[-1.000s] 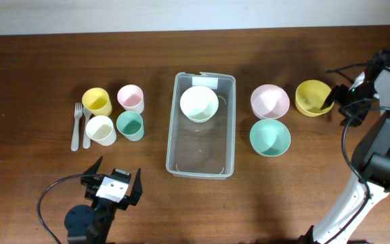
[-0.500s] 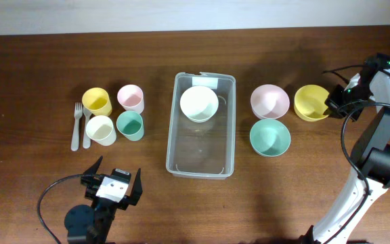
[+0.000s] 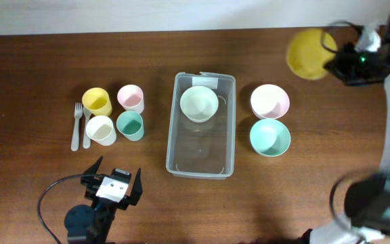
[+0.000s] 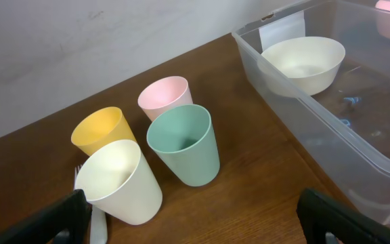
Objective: Pack container
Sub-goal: 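Place the yellow bowl into the cream bowl in the container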
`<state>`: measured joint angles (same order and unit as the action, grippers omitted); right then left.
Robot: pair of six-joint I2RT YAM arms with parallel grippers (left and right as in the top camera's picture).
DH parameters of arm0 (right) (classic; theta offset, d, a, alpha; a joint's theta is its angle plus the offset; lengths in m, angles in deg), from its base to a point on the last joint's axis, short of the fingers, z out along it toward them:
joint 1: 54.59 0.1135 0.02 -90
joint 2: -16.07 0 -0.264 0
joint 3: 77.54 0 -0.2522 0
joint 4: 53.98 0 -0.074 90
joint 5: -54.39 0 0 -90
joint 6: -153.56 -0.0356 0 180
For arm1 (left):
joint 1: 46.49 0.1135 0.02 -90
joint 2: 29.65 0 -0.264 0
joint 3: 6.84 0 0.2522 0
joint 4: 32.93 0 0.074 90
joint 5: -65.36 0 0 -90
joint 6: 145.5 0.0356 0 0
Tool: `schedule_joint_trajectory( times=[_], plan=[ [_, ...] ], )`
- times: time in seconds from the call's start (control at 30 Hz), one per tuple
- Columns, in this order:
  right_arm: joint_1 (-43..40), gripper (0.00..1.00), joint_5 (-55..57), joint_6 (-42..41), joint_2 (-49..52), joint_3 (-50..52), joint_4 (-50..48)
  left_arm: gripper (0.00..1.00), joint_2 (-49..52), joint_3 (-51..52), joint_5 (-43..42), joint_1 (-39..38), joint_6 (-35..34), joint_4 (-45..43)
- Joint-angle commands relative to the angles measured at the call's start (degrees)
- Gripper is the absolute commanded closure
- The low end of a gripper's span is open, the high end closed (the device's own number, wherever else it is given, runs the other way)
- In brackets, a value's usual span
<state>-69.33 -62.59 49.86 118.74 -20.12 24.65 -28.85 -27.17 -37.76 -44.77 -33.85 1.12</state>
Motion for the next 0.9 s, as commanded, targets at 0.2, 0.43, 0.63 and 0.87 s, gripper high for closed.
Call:
schedule_joint_trajectory(
  times=[0.2,0.43,0.63,0.87],
  plan=[
    [28.7,0.96,7.7,1.0,2.9,-0.1,0.3,0.00,-0.4,0.3,-0.6,-0.2,-0.5,-0.1],
    [36.1,0.96,17.2,-0.7,15.3,-0.1,-4.8,0.00,-0.4,0.3,-0.6,-0.2,-0.6,-0.1],
    [34.9,0.96,16.2,-1.8,23.3,-0.1,-7.5,0.00,-0.4,0.3,-0.6,-0.2,-0.6,-0.1],
    [34.4,0.47,9.2,3.6,21.6,-0.3,-6.9,0.00,-0.4,0.3,-0.6,-0.2,-0.6,-0.1]
  ],
)
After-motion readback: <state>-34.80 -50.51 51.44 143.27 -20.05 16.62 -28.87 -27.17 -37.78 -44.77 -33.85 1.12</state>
